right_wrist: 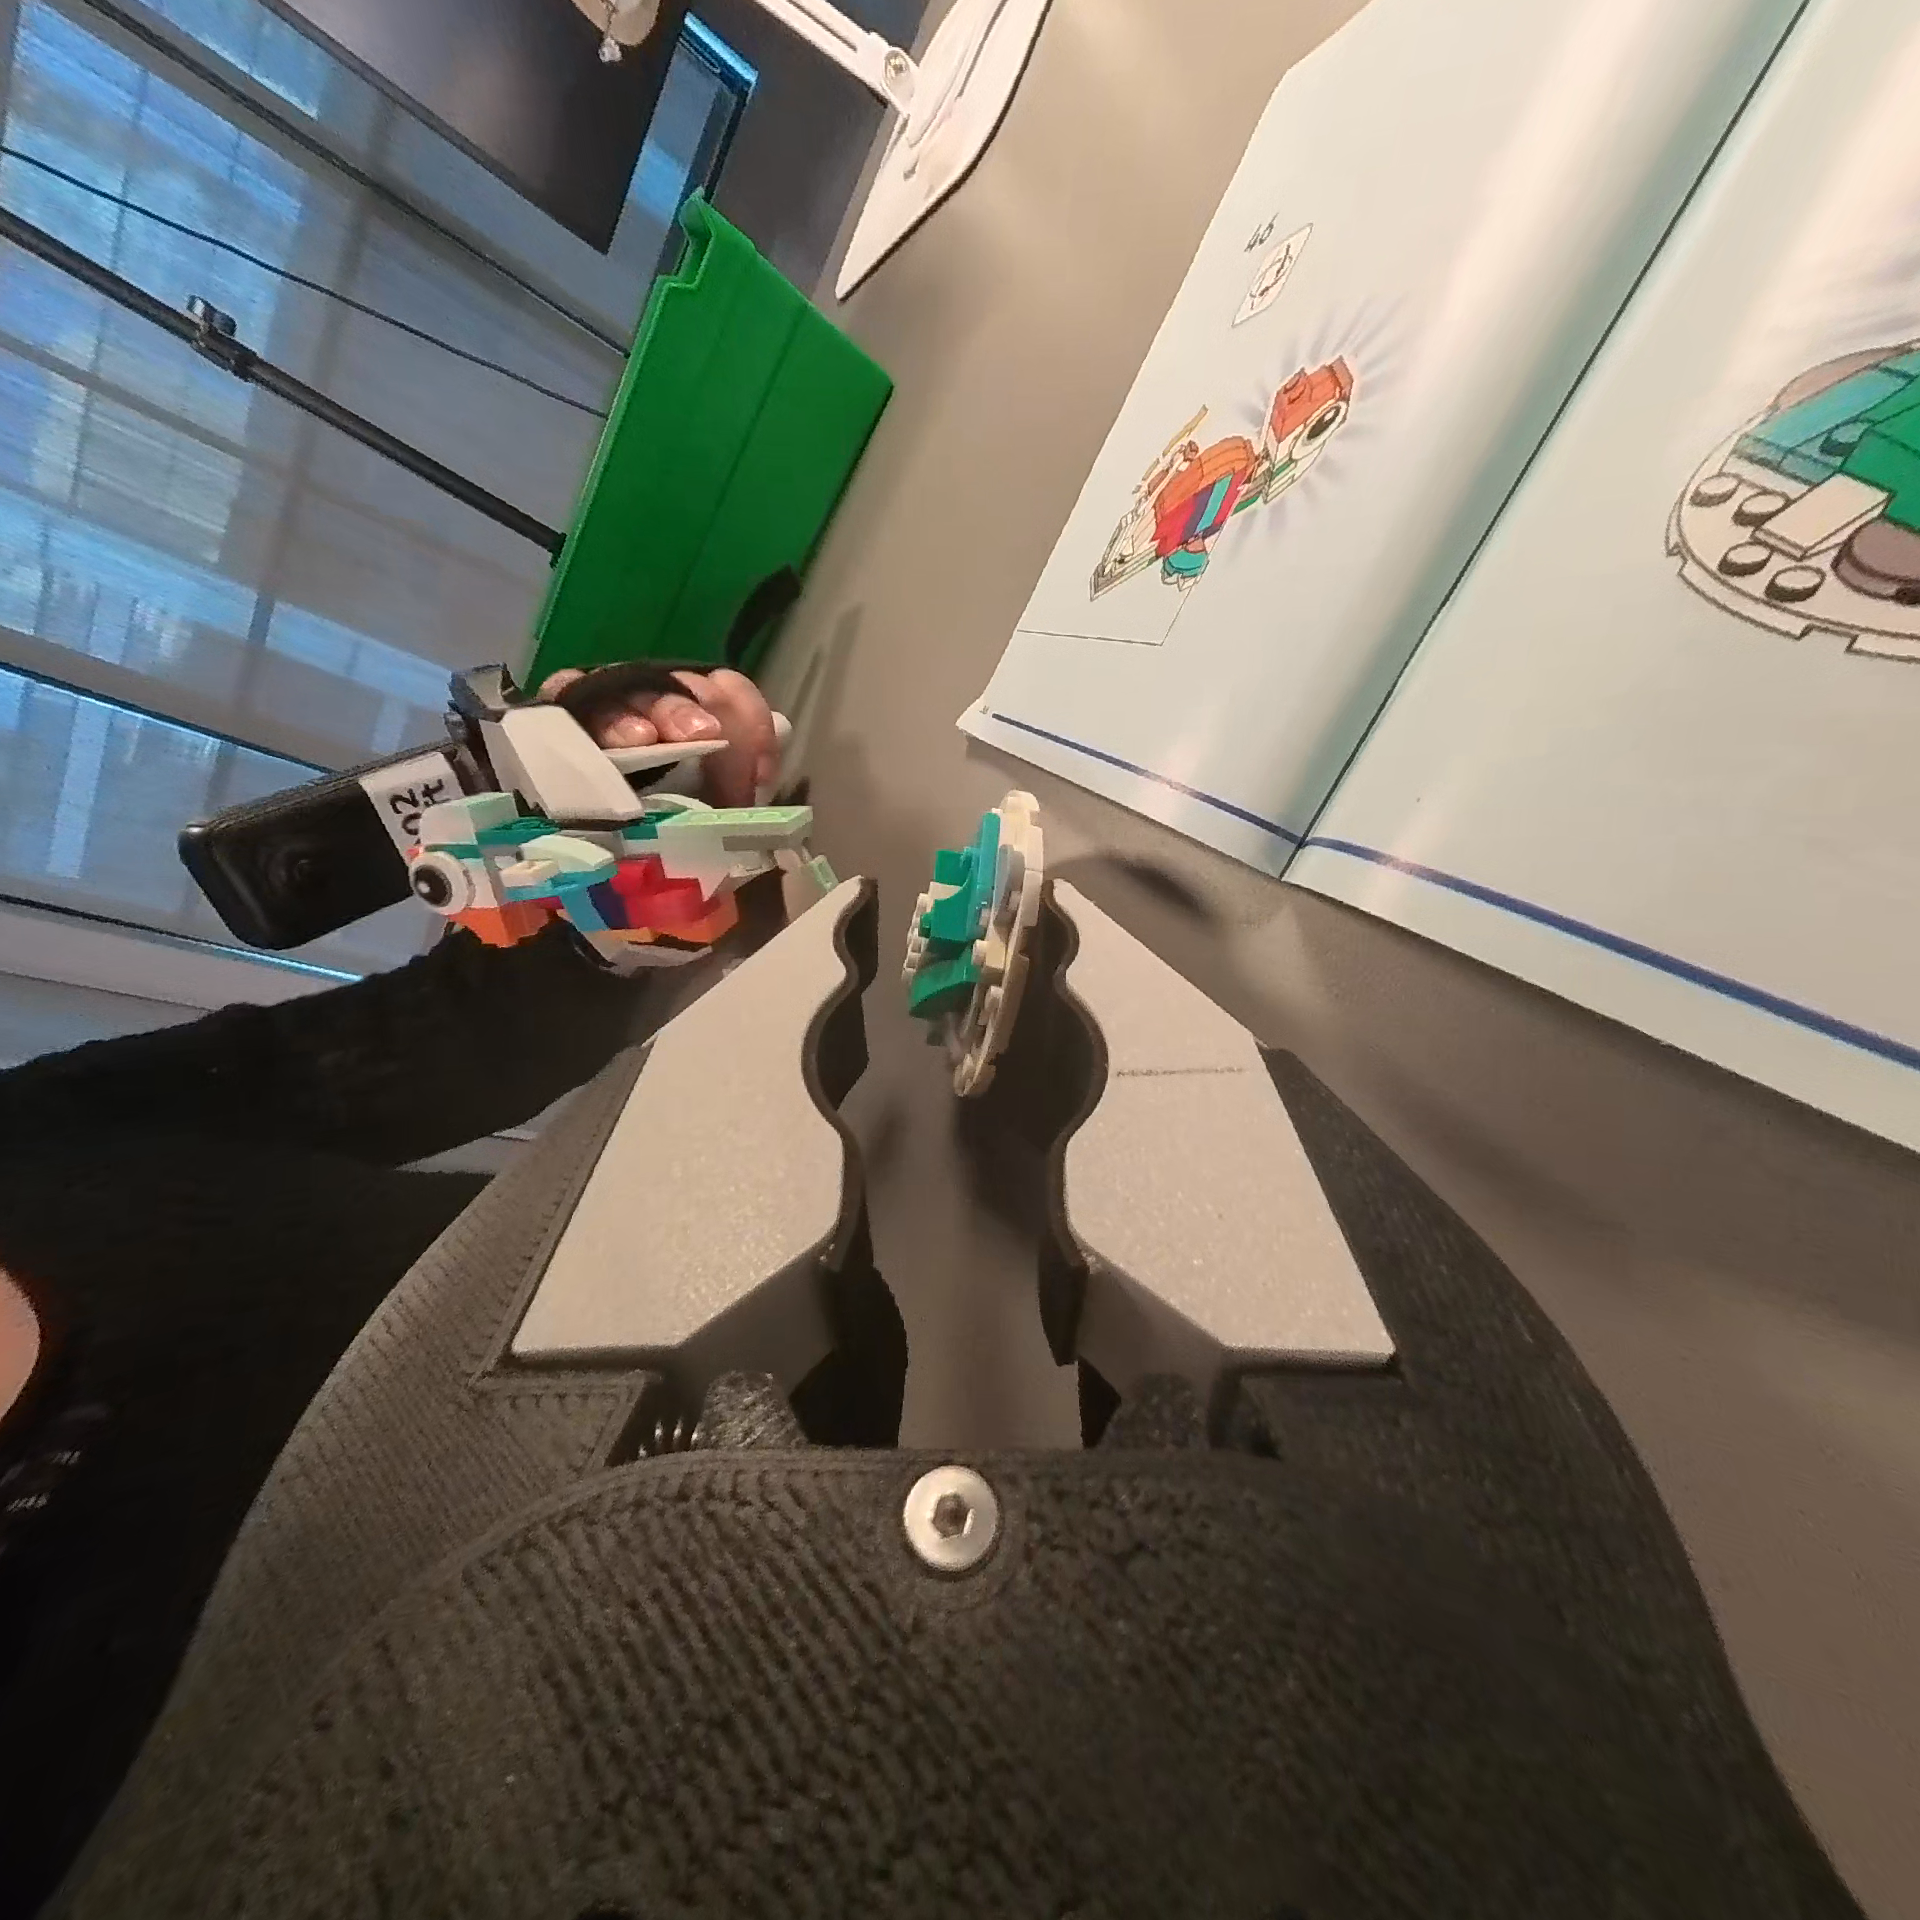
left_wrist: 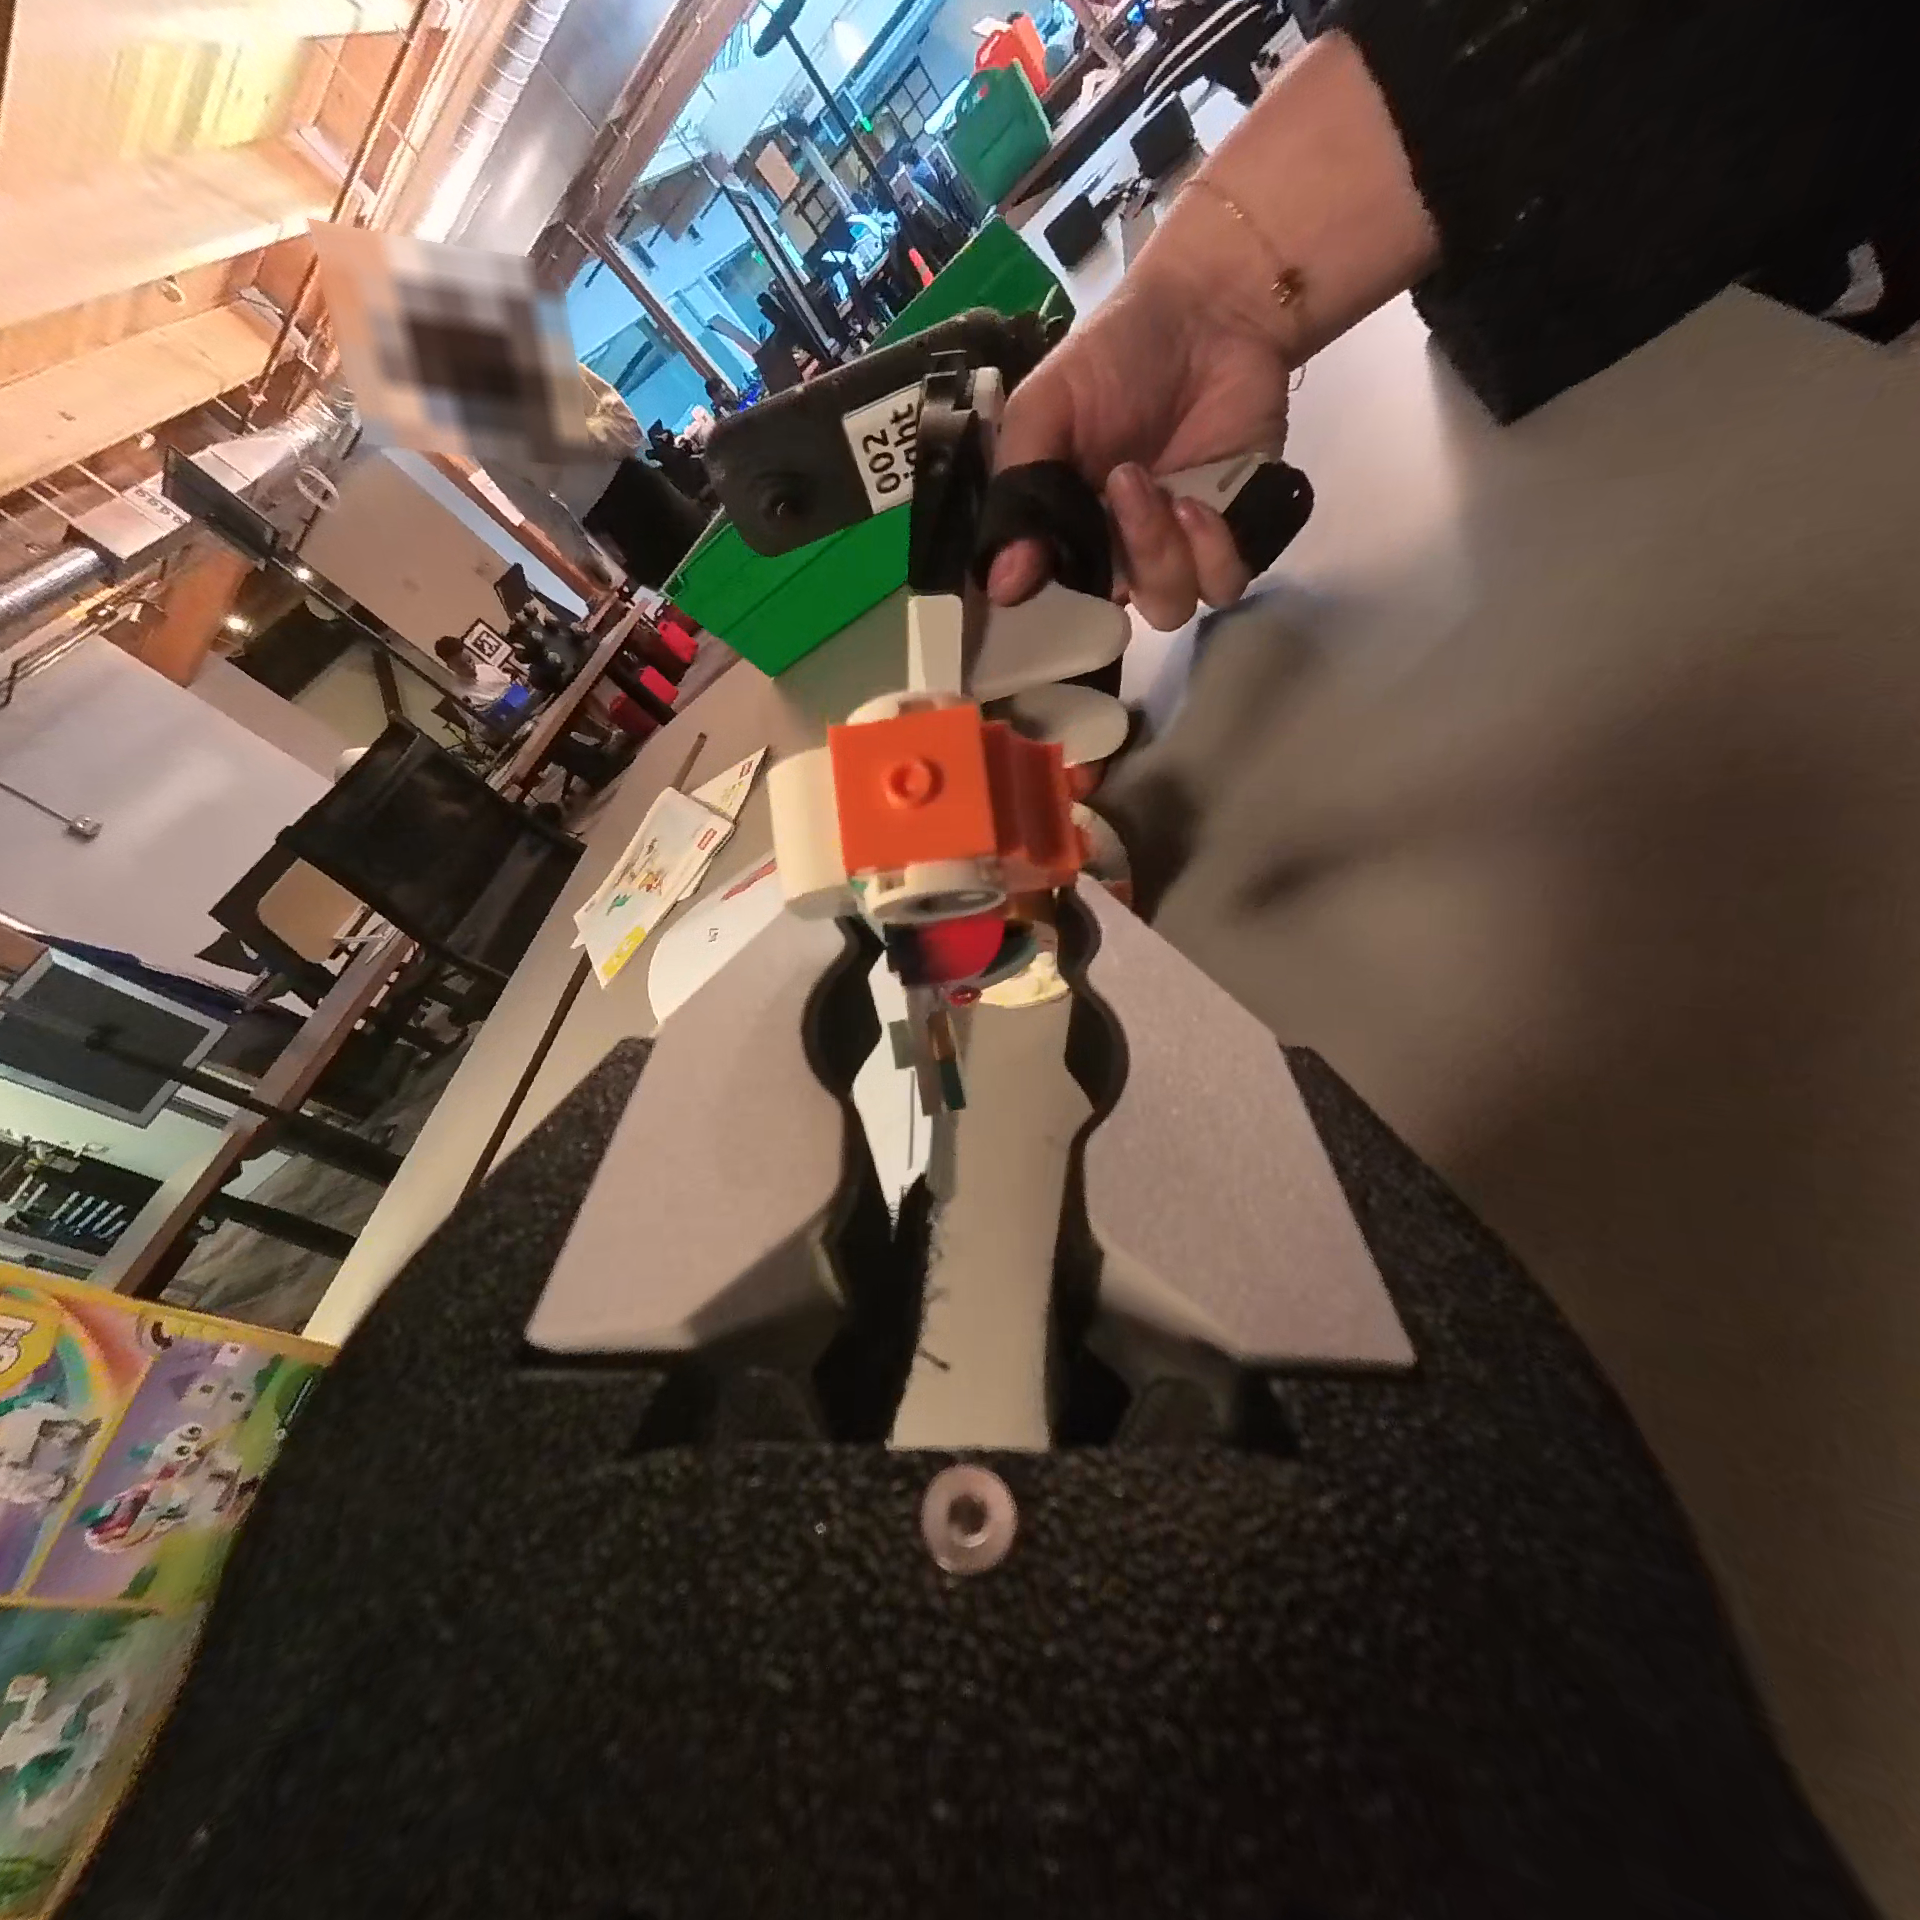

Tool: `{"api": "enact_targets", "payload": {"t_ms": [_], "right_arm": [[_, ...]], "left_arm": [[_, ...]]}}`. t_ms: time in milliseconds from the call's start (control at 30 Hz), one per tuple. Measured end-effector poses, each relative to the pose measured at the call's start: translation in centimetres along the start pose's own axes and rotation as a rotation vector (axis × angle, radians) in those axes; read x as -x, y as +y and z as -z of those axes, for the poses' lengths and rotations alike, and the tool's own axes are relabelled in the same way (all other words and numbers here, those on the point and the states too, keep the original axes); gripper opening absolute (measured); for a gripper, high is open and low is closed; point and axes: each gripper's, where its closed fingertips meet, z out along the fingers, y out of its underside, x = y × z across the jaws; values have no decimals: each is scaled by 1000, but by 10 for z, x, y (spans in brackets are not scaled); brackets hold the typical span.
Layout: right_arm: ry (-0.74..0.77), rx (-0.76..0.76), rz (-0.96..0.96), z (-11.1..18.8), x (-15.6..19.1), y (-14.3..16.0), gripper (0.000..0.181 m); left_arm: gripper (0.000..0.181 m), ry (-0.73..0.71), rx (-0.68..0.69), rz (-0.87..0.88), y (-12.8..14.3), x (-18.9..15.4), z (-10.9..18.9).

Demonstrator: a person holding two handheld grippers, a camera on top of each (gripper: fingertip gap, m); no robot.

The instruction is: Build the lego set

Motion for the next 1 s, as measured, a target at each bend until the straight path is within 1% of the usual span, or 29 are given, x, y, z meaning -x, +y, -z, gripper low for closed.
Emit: {"api": "enact_targets", "payload": {"t_ms": [333,667,733,900,1000], "right_arm": [[-12,-11,11,0,3,2,29],[-35,5,23,-5,9,7,30],[-29,16,37,-10,11,10,29],[39,24,93,-15,7,12,19],[44,-1,117,-14,6,9,18]], "left_arm": [[30,70,62,-31,10,-12,-17],[30,68,63,-28,12,-11,-17],[30,79,76,-35,14,-14,-18],[30,88,84,-52,16,-18,-19],[30,45,65,-56,13,-11,-17]]}}
